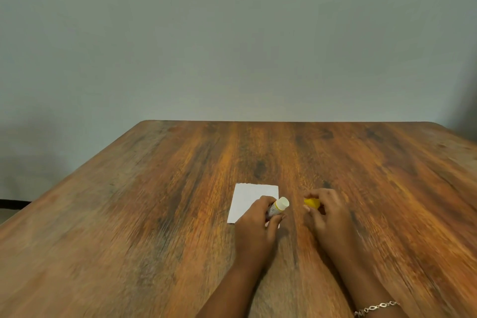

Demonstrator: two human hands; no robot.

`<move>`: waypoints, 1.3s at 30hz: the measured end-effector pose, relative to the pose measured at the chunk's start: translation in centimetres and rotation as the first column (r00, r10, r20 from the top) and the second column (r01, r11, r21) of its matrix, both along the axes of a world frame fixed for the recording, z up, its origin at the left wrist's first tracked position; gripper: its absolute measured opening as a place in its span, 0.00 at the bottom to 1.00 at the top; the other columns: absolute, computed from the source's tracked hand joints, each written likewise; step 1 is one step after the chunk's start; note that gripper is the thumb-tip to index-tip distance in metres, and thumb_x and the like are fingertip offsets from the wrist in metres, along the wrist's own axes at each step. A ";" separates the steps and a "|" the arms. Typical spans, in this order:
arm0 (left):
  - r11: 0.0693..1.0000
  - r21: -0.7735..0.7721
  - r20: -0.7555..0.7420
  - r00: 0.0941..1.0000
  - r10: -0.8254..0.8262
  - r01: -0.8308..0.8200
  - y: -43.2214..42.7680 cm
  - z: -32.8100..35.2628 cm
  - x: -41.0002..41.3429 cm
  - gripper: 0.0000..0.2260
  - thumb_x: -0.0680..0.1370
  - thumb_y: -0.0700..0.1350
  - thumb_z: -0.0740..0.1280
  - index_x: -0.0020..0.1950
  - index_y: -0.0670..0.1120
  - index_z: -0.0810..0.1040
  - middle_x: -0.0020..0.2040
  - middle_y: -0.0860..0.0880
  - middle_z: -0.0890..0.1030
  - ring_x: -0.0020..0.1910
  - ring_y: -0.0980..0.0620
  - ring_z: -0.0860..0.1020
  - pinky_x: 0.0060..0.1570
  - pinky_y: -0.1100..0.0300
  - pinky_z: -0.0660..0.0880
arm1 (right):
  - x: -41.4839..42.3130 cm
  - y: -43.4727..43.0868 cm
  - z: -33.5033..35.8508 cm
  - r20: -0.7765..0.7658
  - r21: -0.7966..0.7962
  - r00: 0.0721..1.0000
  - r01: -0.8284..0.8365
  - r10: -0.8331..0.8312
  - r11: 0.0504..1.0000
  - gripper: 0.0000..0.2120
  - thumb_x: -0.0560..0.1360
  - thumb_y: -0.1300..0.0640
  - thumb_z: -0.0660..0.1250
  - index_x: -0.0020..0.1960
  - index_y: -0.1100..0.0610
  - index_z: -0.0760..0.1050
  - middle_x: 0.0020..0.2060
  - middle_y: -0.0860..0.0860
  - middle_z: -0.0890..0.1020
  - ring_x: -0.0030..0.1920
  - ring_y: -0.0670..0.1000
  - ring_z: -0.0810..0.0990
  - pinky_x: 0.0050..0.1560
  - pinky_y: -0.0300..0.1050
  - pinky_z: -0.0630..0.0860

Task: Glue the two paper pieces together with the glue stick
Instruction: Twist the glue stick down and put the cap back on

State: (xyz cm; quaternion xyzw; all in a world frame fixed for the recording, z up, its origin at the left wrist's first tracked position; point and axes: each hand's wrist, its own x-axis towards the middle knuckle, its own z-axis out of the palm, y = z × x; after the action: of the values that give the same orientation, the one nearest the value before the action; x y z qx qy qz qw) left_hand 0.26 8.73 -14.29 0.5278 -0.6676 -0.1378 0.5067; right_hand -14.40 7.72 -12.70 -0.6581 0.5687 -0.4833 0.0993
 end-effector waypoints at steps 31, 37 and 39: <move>0.992 -0.091 0.258 0.960 0.108 -0.087 -0.2 0.0 -0.1 0.12 0.68 0.38 0.72 0.50 0.45 0.81 0.45 0.46 0.84 0.44 0.47 0.80 0.37 0.62 0.72 | 1.3 1.2 0.8 0.297 -0.022 0.898 -0.333 0.324 0.943 0.12 0.68 0.73 0.68 0.46 0.60 0.81 0.44 0.53 0.82 0.46 0.44 0.80 0.45 0.33 0.76; 0.991 -0.125 0.316 0.945 0.084 -0.047 0.2 0.2 0.0 0.11 0.68 0.39 0.71 0.49 0.46 0.81 0.44 0.47 0.83 0.42 0.48 0.80 0.34 0.59 0.76 | 1.5 1.2 0.9 0.160 0.037 0.945 -0.293 0.284 0.955 0.07 0.73 0.66 0.65 0.45 0.58 0.81 0.37 0.48 0.80 0.36 0.46 0.78 0.38 0.41 0.75; 0.990 -0.128 0.311 0.946 0.095 -0.057 0.2 0.2 0.0 0.10 0.69 0.39 0.70 0.50 0.46 0.81 0.44 0.47 0.83 0.43 0.48 0.80 0.34 0.60 0.74 | 1.4 1.3 1.0 0.139 0.050 0.948 -0.297 0.288 0.954 0.06 0.73 0.64 0.66 0.47 0.56 0.80 0.38 0.46 0.81 0.37 0.44 0.78 0.39 0.38 0.75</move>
State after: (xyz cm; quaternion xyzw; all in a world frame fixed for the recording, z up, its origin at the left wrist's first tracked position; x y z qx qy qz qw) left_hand 0.27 8.96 -14.04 0.5376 -0.7262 0.0076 0.4284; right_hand -12.97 9.06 -11.68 -0.6984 0.4737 -0.4848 0.2297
